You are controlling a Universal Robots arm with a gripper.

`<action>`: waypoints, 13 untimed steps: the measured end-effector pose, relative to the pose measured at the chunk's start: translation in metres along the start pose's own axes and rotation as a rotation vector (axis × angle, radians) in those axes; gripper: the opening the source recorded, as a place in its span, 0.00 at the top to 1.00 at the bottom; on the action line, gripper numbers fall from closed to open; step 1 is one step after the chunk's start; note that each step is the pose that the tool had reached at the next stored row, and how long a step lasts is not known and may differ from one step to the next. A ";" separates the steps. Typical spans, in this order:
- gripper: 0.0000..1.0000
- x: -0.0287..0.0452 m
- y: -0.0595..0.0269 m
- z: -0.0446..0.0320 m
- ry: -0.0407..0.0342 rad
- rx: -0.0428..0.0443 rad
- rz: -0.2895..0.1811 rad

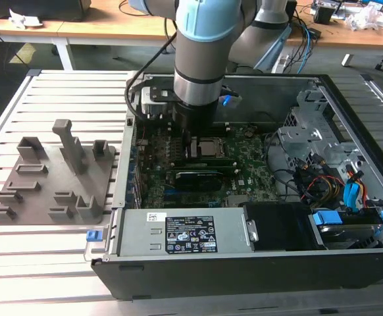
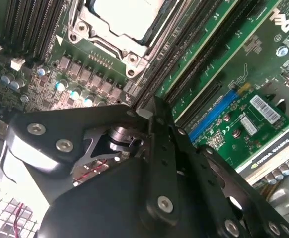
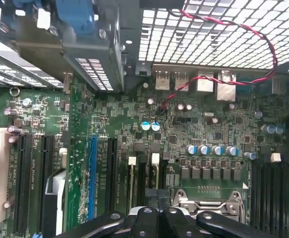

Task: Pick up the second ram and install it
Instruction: 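Press down the second ram until it locks into place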

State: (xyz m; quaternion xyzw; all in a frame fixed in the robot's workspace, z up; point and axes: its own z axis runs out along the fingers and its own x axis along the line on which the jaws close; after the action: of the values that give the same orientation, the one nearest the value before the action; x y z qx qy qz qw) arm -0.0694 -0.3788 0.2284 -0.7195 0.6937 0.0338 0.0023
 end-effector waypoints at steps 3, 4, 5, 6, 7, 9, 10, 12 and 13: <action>0.89 -0.0004 -0.0005 -0.0067 -0.0006 0.0002 0.000; 0.89 -0.0003 -0.0046 -0.0071 -0.0011 -0.0017 0.000; 0.89 0.0001 -0.0140 -0.0076 -0.0014 -0.0090 0.000; 0.89 0.0003 -0.0204 -0.0079 -0.0018 -0.0139 0.001; 0.89 0.0005 -0.0264 -0.0082 -0.0020 -0.0177 0.001; 0.89 0.0009 -0.0350 -0.0087 -0.0020 -0.0217 0.001; 0.89 0.0008 -0.0362 -0.0092 -0.0020 -0.0222 0.001; 0.89 0.0006 -0.0364 -0.0132 -0.0021 -0.0222 0.001; 0.89 0.0005 -0.0365 -0.0160 -0.0022 -0.0222 0.001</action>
State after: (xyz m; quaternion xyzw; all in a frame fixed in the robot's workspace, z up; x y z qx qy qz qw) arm -0.0322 -0.3787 0.2427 -0.7190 0.6937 0.0423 -0.0049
